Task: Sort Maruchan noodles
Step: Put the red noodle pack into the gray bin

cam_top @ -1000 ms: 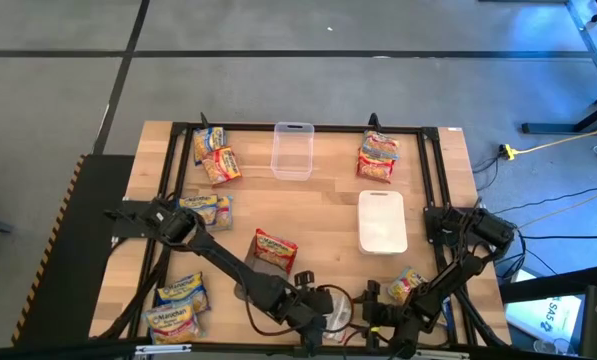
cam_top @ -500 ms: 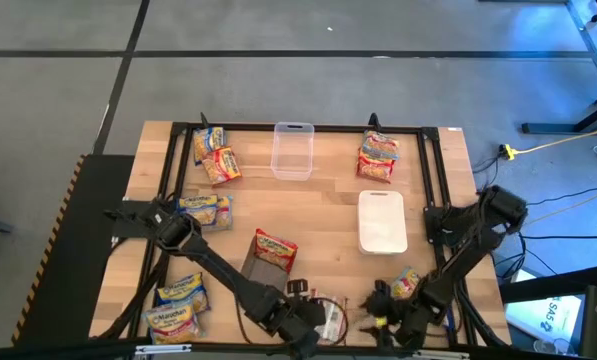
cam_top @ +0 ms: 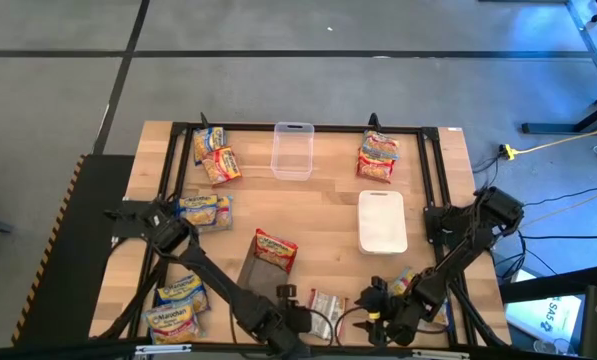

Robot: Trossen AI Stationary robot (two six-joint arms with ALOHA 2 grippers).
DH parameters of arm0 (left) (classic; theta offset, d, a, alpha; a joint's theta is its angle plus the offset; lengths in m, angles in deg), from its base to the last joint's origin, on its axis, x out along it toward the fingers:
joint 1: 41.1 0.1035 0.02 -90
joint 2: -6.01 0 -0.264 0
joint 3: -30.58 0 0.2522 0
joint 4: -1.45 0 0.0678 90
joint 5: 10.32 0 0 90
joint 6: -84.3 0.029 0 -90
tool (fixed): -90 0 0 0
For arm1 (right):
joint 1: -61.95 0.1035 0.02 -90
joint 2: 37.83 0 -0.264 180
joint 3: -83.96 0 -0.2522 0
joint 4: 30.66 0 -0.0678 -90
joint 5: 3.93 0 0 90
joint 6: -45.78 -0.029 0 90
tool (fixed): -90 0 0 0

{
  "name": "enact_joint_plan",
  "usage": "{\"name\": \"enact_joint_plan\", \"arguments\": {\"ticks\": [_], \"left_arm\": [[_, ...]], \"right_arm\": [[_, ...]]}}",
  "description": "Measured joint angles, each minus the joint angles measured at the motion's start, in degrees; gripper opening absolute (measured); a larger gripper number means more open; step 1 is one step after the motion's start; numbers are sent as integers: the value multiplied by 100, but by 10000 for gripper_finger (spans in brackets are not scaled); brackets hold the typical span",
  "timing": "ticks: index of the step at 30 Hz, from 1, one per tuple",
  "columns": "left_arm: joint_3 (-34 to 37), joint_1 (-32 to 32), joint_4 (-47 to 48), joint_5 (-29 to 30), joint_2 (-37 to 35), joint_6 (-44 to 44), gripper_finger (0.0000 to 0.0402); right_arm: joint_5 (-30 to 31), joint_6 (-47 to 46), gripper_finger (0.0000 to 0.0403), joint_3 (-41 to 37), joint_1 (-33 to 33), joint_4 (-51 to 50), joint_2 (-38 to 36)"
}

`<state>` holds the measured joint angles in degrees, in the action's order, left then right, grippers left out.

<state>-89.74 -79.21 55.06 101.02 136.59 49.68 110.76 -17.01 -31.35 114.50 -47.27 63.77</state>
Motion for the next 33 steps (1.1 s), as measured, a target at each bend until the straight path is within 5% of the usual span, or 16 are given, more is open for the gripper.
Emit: {"name": "enact_joint_plan", "arguments": {"ticks": [11,33], "left_arm": [[456,146,-618,33,-4,2754,158],[512,409,-2124,108,-9,2794,158]], "right_arm": [[23,170,276,7,-6,647,440],[548,51,276,7,-3,1663,977]]}}
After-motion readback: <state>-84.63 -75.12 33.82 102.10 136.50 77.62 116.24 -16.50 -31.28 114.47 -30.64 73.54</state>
